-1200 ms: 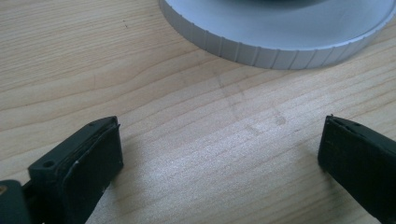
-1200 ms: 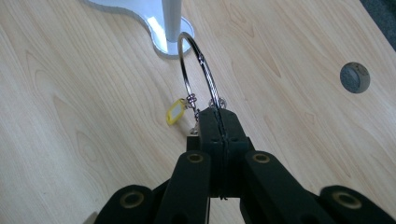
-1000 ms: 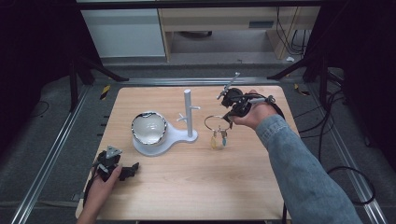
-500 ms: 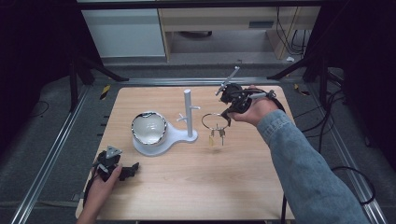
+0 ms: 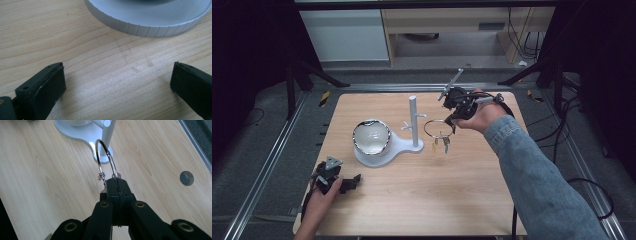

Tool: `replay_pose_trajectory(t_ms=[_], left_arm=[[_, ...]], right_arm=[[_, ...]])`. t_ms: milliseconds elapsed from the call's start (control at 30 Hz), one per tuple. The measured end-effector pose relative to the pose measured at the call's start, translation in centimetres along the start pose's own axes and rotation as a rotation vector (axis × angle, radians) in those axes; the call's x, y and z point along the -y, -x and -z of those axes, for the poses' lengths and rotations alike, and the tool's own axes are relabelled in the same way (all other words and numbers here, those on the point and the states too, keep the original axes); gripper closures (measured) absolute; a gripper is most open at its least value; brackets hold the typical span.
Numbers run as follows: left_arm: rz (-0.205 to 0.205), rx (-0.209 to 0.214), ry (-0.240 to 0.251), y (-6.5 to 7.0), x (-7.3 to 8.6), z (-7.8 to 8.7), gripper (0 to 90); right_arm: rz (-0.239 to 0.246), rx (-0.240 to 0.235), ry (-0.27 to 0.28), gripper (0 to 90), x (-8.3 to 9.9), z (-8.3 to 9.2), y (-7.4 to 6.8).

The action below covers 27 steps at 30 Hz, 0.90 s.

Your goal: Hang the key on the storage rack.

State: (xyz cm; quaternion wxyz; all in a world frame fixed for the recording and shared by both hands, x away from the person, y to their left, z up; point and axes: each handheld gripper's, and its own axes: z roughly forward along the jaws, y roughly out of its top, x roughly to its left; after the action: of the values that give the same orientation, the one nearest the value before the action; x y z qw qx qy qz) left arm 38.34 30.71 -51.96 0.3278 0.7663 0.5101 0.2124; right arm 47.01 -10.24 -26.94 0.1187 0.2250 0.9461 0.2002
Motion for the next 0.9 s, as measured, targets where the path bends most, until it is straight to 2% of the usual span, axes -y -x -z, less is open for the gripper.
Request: replay_pose_trajectory(t_ms=[333,400,733,900], left_arm=[[-0.003,-0.001,-0.002,0.0,0.0,0.0,0.0],[-0.001,-0.001,-0.002,0.0,0.0,0.0,0.0],[-0.001,-0.001,-0.002,0.0,0.0,0.0,0.0],[-0.001,-0.001,-0.002,0.0,0.0,0.0,0.0]], right_arm=[[0.002,-0.018,0.001,90.0,-0.3,0.1,-0.2],[-0.006,-0.026,-0.013,90.0,-0.5,0.2,-0.1],[0.024,-0.067,-0.032,90.0,-2.4,1.1,0.1],[0.042,-0.069,-0.044,90.0,-3.5,1.2,-0.1]])
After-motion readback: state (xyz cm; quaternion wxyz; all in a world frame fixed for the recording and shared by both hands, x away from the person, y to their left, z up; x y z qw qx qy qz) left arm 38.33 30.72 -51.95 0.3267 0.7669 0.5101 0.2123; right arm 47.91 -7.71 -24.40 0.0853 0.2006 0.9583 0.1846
